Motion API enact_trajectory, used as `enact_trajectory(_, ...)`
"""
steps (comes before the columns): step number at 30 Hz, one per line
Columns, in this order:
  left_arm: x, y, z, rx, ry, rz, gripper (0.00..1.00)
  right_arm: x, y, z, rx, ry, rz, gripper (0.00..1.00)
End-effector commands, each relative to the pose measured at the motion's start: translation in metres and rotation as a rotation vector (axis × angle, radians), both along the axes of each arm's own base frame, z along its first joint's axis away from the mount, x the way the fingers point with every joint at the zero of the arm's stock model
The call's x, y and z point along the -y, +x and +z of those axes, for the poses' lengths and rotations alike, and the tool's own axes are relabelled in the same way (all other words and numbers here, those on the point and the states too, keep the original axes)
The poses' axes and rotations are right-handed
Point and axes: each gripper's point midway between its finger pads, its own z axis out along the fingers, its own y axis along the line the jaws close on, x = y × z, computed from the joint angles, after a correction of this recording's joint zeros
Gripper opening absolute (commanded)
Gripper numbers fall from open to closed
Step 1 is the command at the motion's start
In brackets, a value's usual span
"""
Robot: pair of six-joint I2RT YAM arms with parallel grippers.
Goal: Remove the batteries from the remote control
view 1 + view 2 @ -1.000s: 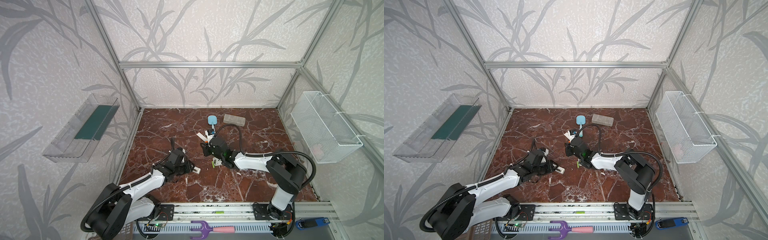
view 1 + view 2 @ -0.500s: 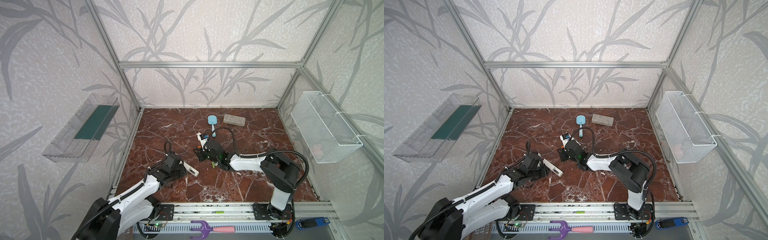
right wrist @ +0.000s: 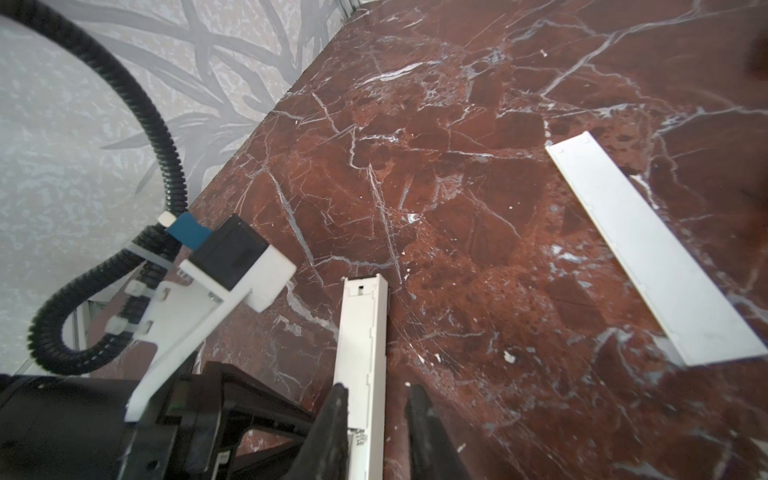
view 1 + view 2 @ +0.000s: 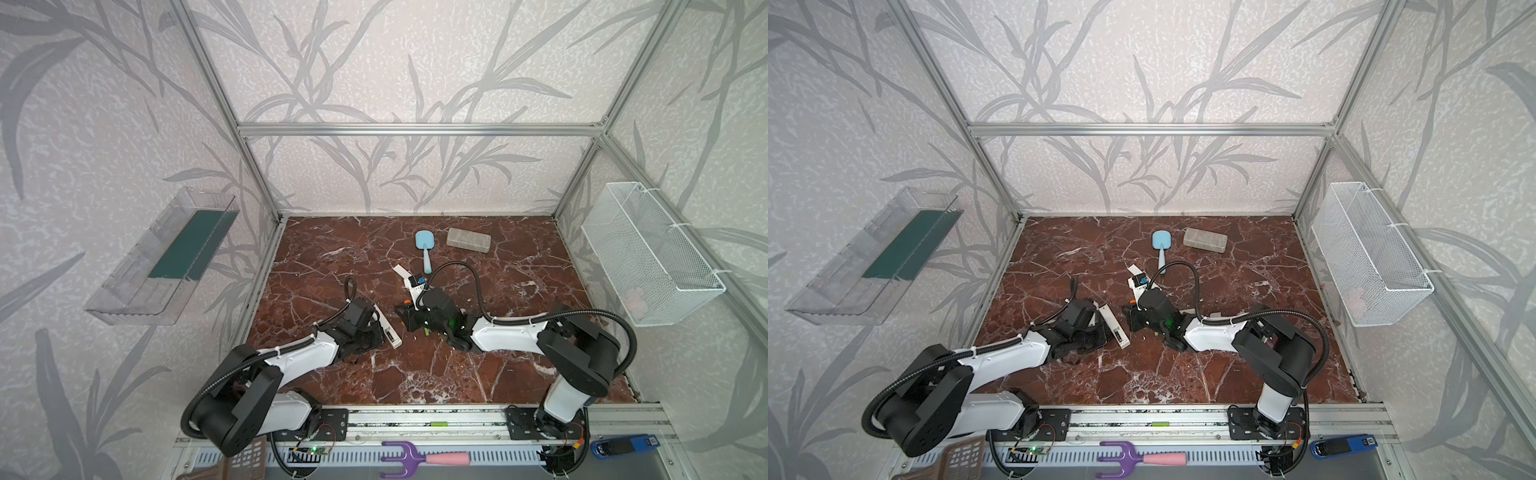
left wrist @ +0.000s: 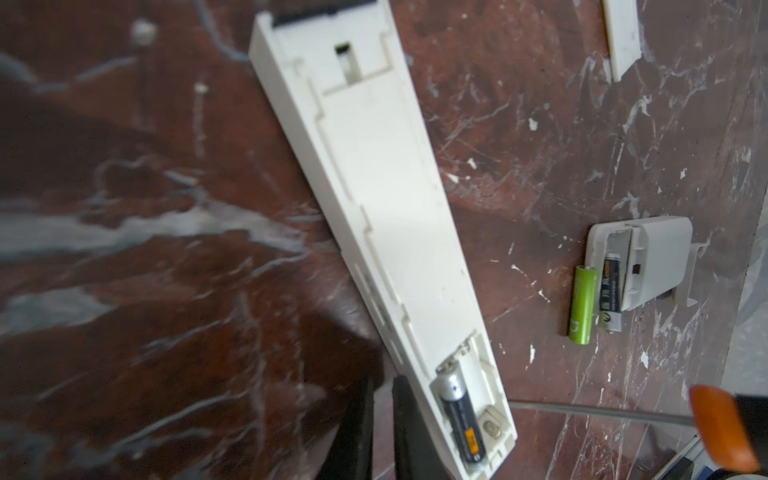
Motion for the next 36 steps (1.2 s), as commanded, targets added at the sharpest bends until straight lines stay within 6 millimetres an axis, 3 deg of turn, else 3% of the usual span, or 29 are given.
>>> enact_trajectory(1, 0.007, 0.002, -0.005, 0.005, 0.024, -0.027, 0.15, 0.013, -0.001, 0.01, 0.037, -0.01, -0.035, 0.0)
enact_trajectory(13, 0.046, 0.03, -0.011, 0.031, -0.045, -0.083, 0.15, 0.035, -0.006, 0.023, 0.087, -0.03, -0.067, 0.0)
enact_trajectory(18, 0.048, 0.032, -0.012, 0.038, -0.045, -0.086, 0.15, 0.045, -0.004, 0.033, 0.118, -0.044, -0.098, 0.0)
enact_trajectory(26, 0.039, 0.022, -0.014, 0.022, -0.03, -0.087, 0.16, 0.052, 0.004, 0.07, 0.226, -0.088, -0.116, 0.0)
enact_trajectory(32, 0.023, 0.002, -0.013, -0.001, -0.024, -0.066, 0.17, 0.032, 0.044, 0.082, 0.263, -0.105, -0.097, 0.0)
enact_trajectory(36, 0.01, -0.013, -0.016, -0.016, -0.027, -0.033, 0.17, 0.004, 0.073, 0.085, 0.314, -0.105, -0.066, 0.0)
